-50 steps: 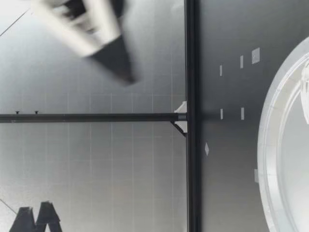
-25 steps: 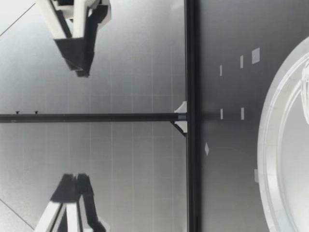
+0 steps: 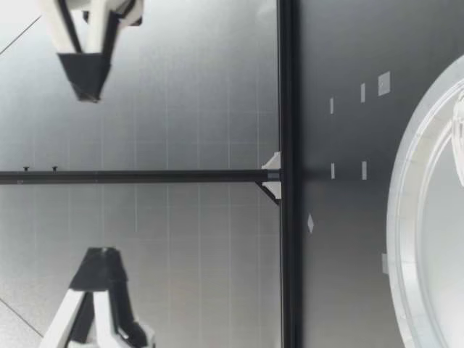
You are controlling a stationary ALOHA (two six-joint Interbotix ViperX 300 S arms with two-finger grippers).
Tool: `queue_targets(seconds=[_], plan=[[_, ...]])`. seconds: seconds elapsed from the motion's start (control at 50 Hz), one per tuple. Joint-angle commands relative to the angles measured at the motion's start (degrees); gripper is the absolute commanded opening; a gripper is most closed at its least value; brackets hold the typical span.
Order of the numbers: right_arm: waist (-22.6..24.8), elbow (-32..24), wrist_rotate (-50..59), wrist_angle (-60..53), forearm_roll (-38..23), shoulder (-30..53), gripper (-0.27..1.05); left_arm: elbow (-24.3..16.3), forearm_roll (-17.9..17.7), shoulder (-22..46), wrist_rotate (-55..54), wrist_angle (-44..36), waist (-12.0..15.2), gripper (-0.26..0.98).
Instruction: Pick up the fork and place it on the plate.
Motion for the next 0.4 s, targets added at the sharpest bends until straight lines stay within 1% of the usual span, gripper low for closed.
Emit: queue_targets(seconds=[0.0,0.06,0.18,0.38], plan=[[-0.35,-0.62,0.0,-0.7,-0.18,-2.11,0.0,-1.14,0.62,-1.85,0.09,-0.62,-0.09,0.28],[-0.35,-0.62,0.0,-0.79,-0.18,-2.29,-0.03,-1.05,0.88,-2.11,0.09,-0.62,-0.09,0.2],[-0.35,-0.62,0.0,-0.79,-0.18,-2.2,-0.03,-0.97,1.14,-2.2,0.09,-0.7,-0.09,0.1],[-0.35,-0.62,0.09,-0.79,-0.18,-2.02,-0.03,-0.97,1.14,-2.2,0.09,-0.62,-0.09,0.09]])
